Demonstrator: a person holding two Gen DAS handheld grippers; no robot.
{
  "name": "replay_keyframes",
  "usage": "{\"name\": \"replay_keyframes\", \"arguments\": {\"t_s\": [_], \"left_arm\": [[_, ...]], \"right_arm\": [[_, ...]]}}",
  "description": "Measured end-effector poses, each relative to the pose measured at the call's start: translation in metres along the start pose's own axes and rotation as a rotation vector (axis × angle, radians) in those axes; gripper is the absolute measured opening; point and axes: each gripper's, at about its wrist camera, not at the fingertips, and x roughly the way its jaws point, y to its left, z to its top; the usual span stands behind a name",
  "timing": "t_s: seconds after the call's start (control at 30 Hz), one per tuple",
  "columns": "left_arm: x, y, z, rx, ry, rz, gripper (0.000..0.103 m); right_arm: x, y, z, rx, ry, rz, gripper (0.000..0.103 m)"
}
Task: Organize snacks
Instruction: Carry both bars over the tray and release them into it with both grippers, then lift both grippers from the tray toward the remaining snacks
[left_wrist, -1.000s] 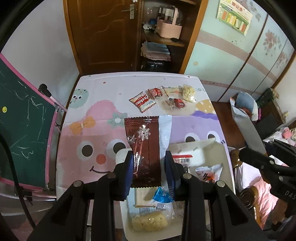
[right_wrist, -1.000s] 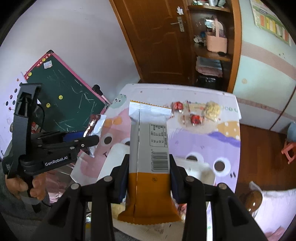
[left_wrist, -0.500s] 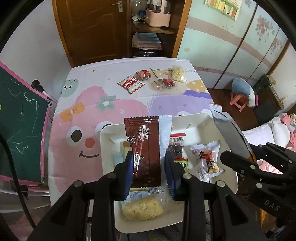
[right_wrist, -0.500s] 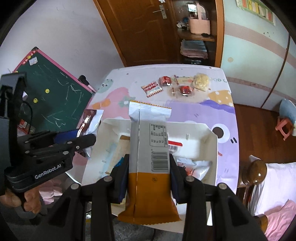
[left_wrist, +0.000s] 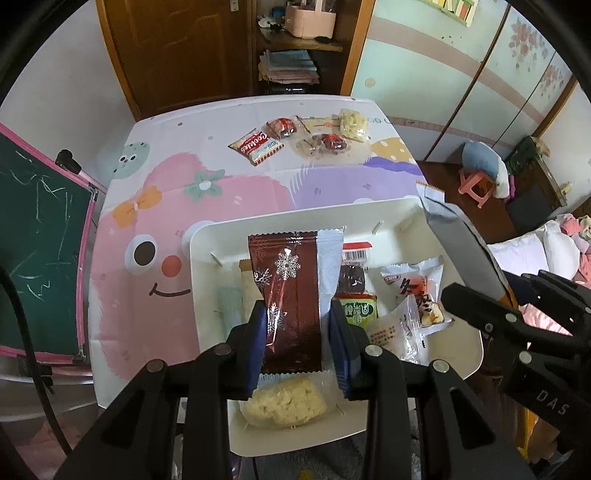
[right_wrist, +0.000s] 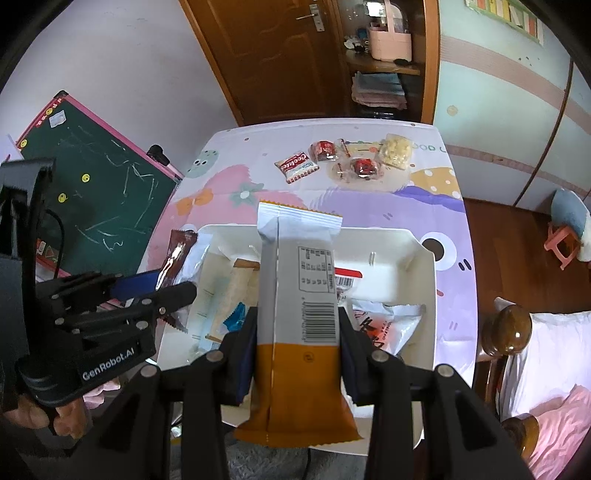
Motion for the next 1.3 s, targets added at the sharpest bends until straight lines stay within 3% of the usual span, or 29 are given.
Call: {"name": "replay_keyframes", "arguments": {"t_s": [0.4,0.43,0.5,0.6,0.7,1.3], "left_arm": [[0.003,-0.004,-0.003,0.026,0.005,0.032,0.034],[0.003,-0.004,-0.003,0.028,0.005,0.031,0.038],[0.002,-0.002,-0.003,0.02,0.0,0.032,0.07],[-0.001,0.0,-0.003,0.018,-0.02,0.059,0.083],[0.0,0.002,-0.003,0.02,-0.014,0.069,0.088],[0.003,0.001,-0.005,0.022,0.005,0.054,0.089]], "right_arm": [[0.007,0.006,0.001,-0.024,0.013,-0.04,0.041],[0.007,0.007,0.002,-0.03,0.008,-0.055,0.041],[0.007,0.01,0.003,-0.043,0.006,-0.071,0.041],[0.008,0.008,0.003,-0.033,0.011,-0.066,0.043],[0.009,0.003,0.003,-0.007,0.017,-0.066,0.046],[0.009,-0.005,0.001,0.041,0.028,-0.036,0.046]]}}
